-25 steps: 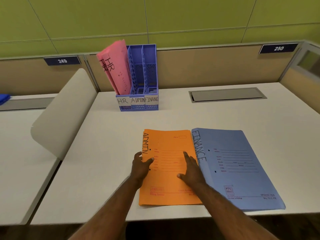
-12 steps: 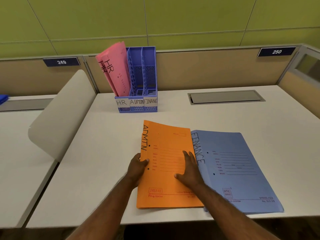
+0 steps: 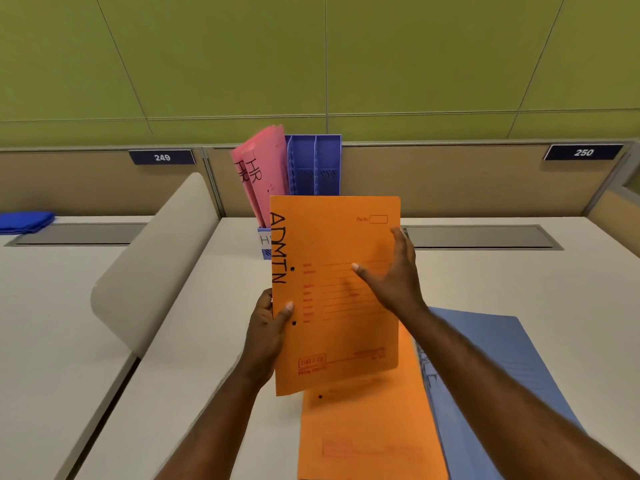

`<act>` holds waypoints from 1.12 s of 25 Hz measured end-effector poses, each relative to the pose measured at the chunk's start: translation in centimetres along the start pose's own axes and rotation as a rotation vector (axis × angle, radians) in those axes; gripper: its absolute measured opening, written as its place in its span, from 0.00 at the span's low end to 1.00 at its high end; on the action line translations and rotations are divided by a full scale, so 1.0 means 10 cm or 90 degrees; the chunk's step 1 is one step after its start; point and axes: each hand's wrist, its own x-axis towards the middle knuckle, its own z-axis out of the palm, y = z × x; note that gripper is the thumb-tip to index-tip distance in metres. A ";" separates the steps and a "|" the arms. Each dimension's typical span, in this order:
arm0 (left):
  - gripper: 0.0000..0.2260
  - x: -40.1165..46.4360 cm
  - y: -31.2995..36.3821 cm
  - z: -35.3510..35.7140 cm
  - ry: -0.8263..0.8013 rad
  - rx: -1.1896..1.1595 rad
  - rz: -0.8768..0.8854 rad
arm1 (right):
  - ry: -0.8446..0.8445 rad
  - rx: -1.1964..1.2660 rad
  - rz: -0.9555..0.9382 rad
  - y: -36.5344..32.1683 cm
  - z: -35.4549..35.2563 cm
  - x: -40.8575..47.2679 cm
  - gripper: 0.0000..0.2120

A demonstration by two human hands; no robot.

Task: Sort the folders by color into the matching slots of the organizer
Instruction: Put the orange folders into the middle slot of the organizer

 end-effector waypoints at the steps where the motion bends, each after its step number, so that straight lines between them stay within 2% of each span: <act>1: 0.15 0.07 0.06 -0.03 0.012 0.005 0.016 | 0.003 0.002 -0.014 -0.14 0.01 0.15 0.50; 8: 0.10 0.59 0.32 -0.29 0.032 0.008 0.075 | -0.006 0.036 -0.057 -0.92 0.24 0.95 0.55; 14: 0.18 1.11 0.54 -0.58 -0.034 0.028 0.104 | -0.045 0.023 -0.118 -1.44 0.28 1.39 0.60; 19: 0.20 1.48 0.70 -0.70 -0.027 0.043 0.161 | -0.118 0.024 -0.185 -1.87 0.33 1.67 0.62; 22: 0.16 1.69 0.77 -0.72 -0.003 0.043 0.200 | -0.165 0.038 -0.218 -2.08 0.40 1.89 0.61; 28: 0.17 2.09 0.84 -0.59 0.110 0.082 0.249 | -0.209 0.067 -0.292 -2.28 0.58 2.34 0.59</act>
